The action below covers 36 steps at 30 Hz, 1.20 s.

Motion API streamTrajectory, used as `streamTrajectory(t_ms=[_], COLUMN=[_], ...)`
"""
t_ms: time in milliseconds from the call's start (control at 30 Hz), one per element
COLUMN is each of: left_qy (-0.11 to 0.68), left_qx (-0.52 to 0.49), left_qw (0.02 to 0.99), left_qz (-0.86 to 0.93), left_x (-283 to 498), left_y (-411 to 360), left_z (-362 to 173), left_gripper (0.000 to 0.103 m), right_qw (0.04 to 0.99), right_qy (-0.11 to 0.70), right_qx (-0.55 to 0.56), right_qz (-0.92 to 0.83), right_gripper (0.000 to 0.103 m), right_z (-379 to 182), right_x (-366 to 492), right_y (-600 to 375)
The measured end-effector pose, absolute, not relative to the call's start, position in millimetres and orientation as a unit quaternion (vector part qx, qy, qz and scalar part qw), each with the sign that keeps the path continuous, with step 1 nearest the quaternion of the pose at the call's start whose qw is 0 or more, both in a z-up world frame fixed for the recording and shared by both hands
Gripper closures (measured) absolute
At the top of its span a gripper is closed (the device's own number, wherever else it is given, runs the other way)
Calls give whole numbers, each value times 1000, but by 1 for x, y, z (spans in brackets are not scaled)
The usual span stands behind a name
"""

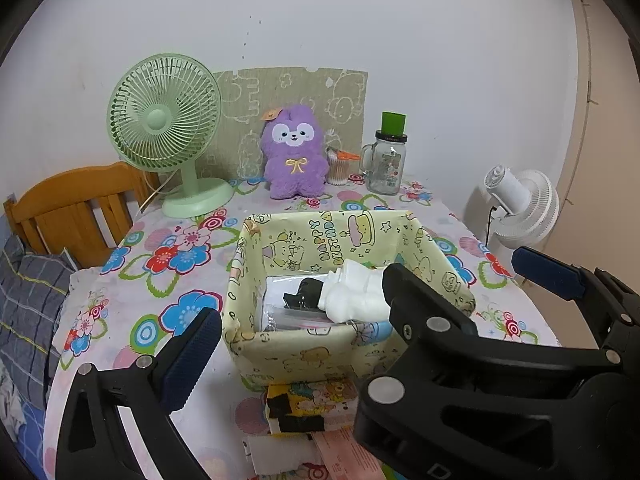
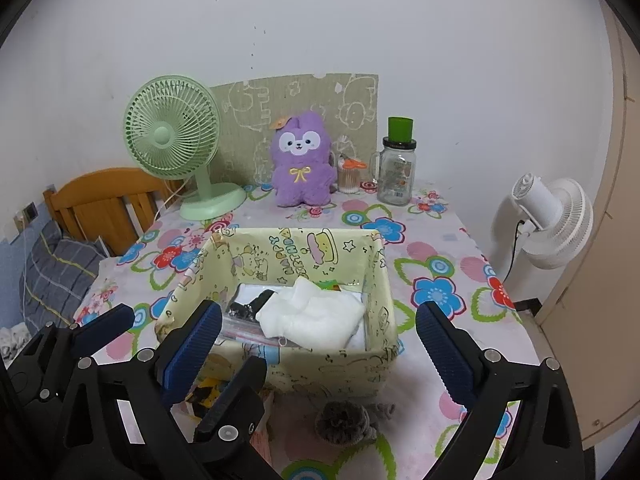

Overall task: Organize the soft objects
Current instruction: 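Withdraw both open tools from the box toward the remaining items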

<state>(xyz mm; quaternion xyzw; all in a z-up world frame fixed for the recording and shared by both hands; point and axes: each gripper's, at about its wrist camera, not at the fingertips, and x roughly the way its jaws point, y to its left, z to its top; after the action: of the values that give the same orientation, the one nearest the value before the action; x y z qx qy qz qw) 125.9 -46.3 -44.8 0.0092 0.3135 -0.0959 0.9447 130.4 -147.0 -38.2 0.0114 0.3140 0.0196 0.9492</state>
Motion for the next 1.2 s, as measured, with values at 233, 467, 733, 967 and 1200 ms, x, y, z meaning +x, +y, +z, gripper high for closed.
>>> streamTrajectory(t_ms=[233, 467, 733, 967, 1200], left_qy=[312, 308, 316, 314, 321], left_qx=[8, 9, 17, 16, 18], left_qw=[944, 946, 943, 945, 943], left_qz=[-103, -104, -104, -94, -92], left_x=[115, 103, 95, 87, 83], left_y=[-49, -52, -55, -55, -55], left_z=[-44, -44, -49, -54, -64], left_gripper=[0, 0, 0, 0, 0], right_qw=[951, 951, 950, 948, 943], right_qy=[310, 308, 312, 317, 331], right_qx=[11, 10, 15, 15, 18], right_qz=[18, 17, 16, 18, 23], right_gripper=[4, 3, 3, 3, 3], right_z=[-36, -36, -42, -47, -59], right_x=[117, 108, 94, 88, 85], right_y=[-149, -151, -155, -154, -154])
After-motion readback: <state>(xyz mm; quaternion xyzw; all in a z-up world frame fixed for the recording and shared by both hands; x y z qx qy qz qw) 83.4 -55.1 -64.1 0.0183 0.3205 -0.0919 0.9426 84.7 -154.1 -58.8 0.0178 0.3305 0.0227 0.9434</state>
